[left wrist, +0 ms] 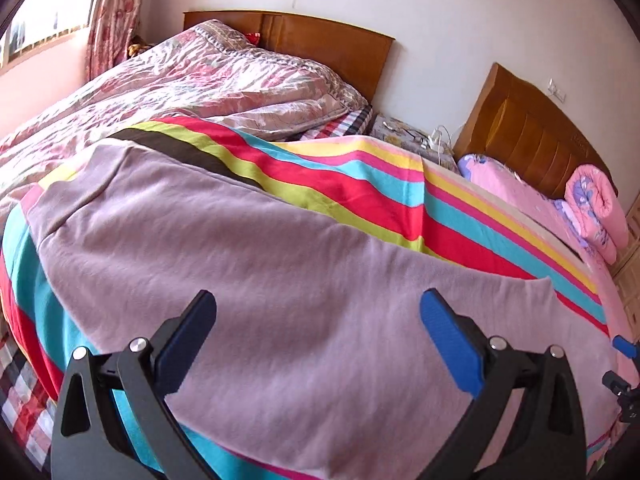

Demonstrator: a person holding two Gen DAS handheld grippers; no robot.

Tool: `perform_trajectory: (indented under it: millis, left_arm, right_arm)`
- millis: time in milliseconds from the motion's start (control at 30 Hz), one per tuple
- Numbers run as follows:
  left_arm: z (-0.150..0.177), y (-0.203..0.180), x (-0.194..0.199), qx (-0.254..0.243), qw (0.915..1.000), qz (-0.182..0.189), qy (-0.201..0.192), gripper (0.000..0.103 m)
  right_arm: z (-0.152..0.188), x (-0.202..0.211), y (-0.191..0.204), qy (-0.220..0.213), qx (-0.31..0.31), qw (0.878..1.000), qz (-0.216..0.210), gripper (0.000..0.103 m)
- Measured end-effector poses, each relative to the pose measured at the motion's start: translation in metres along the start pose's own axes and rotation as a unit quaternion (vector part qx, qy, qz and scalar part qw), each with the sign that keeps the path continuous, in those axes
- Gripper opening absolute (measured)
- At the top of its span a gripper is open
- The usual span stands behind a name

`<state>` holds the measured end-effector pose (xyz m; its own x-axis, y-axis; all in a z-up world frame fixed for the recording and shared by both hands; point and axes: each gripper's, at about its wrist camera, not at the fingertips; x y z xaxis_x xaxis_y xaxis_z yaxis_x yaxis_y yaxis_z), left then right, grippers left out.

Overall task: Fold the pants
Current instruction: 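Grasp the cuffs with the left tool and fold the legs over toward the waistband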

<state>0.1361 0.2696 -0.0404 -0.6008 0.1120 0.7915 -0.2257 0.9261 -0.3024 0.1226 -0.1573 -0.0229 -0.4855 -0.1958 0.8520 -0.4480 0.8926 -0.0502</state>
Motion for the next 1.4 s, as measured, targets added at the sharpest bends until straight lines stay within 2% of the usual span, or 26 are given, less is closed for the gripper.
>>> perform_trajectory:
  millis: [67,133,233,300,400,433,500,633,667,700,733,767,833,867,933,967,1000,1067,1100,1167,1200,1267,1300,1367,1400]
  left_arm:
    - [0.01,0.058,0.022,0.094,0.9935,0.059,-0.025,0.101]
    - [0.022,0.111,0.034,0.176,0.9779,0.104,-0.044,0.101]
    - [0.031,0.168,0.034,0.25,0.9547,0.153,-0.053,0.091]
    - [0.03,0.188,0.025,0.269,0.9475,0.166,-0.049,0.085]
    - [0.021,0.2,0.006,0.278,0.9371,0.208,-0.036,0.082]
    - [0.016,0.203,0.001,0.281,0.9363,0.208,-0.034,0.082]
    - [0.008,0.21,-0.004,0.286,0.9346,0.206,-0.045,0.081]
    - [0.0,0.229,-0.004,0.305,0.922,0.228,-0.073,0.079]
    - [-0.001,0.233,-0.005,0.308,0.9196,0.231,-0.078,0.071]
    - [-0.002,0.237,-0.006,0.308,0.9203,0.228,-0.08,0.053]
    - [-0.002,0.241,-0.009,0.308,0.922,0.222,-0.077,0.042]
    - [-0.002,0.245,-0.012,0.309,0.9193,0.232,-0.074,0.034]
    - [0.001,0.249,-0.011,0.314,0.912,0.252,-0.078,0.024]
    - [-0.001,0.246,-0.006,0.308,0.9161,0.245,-0.078,0.022]
    - [-0.011,0.231,0.011,0.282,0.9317,0.213,-0.086,0.02]
    - [-0.02,0.22,0.022,0.266,0.9383,0.198,-0.096,0.019]
    - [-0.029,0.203,0.036,0.245,0.945,0.188,-0.109,0.019]
    - [-0.049,0.156,0.066,0.182,0.9613,0.159,-0.133,0.019]
    - [-0.057,0.126,0.08,0.141,0.9686,0.147,-0.143,0.019]
    - [-0.067,0.056,0.102,0.046,0.9774,0.131,-0.159,0.02]
    - [-0.067,0.019,0.109,-0.007,0.9792,0.12,-0.163,0.02]
    - [-0.057,-0.057,0.109,-0.107,0.9756,0.104,-0.161,0.021]
    - [-0.046,-0.092,0.101,-0.154,0.9706,0.105,-0.152,0.023]
    - [-0.009,-0.154,0.076,-0.25,0.955,0.112,-0.114,0.027]
    - [0.015,-0.181,0.059,-0.291,0.9449,0.123,-0.086,0.037]
  right_arm:
    - [-0.022,-0.012,0.026,-0.006,0.024,0.999,-0.031,0.088]
    - [-0.041,-0.026,0.056,-0.001,0.058,0.997,-0.054,0.088]
    - [-0.062,-0.041,0.108,0.004,0.125,0.989,-0.082,0.088]
    - [-0.073,-0.047,0.139,0.006,0.164,0.982,-0.09,0.088]
    - [-0.084,-0.048,0.173,0.0,0.205,0.973,-0.103,0.088]
    - [-0.087,-0.049,0.182,0.0,0.214,0.971,-0.103,0.088]
    - [-0.091,-0.05,0.195,-0.001,0.227,0.968,-0.106,0.088]
    - [-0.11,-0.059,0.214,0.0,0.236,0.961,-0.145,0.088]
    - [-0.118,-0.065,0.218,0.006,0.232,0.959,-0.161,0.088]
    - [-0.127,-0.072,0.222,0.009,0.223,0.959,-0.174,0.088]
    - [-0.136,-0.08,0.227,0.013,0.212,0.96,-0.182,0.088]
    - [-0.144,-0.091,0.231,0.022,0.203,0.962,-0.184,0.088]
    - [-0.153,-0.116,0.241,0.056,0.189,0.968,-0.155,0.088]
    - [-0.153,-0.129,0.246,0.076,0.194,0.968,-0.142,0.088]
    - [-0.143,-0.153,0.256,0.109,0.224,0.961,-0.117,0.092]
    - [-0.137,-0.153,0.257,0.082,0.232,0.962,-0.115,0.092]
    - [-0.134,-0.154,0.256,0.073,0.233,0.963,-0.118,0.092]
    - [-0.134,-0.147,0.246,0.075,0.22,0.965,-0.122,0.092]
    - [-0.135,-0.137,0.236,0.065,0.203,0.97,-0.118,0.092]
    - [-0.138,-0.103,0.192,0.015,0.132,0.981,-0.143,0.092]
    - [-0.138,-0.085,0.162,-0.011,0.089,0.984,-0.154,0.092]
    - [-0.132,-0.051,0.098,-0.059,0.006,0.989,-0.133,0.092]
    - [-0.127,-0.038,0.065,-0.075,-0.035,0.989,-0.121,0.092]
    - [-0.11,-0.011,-0.002,-0.099,-0.12,0.983,-0.096,0.092]
    - [-0.1,0.001,-0.032,-0.107,-0.159,0.978,-0.082,0.092]
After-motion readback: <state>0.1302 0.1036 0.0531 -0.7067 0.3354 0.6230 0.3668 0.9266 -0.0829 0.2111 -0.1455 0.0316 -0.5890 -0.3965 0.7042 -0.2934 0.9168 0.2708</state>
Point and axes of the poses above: each gripper's, at about its wrist camera, not at the fingertips, and x roughly against the way its jaws point, y to its left, z to its underside, and after that the axes turned 13 degrees about y, right-handed
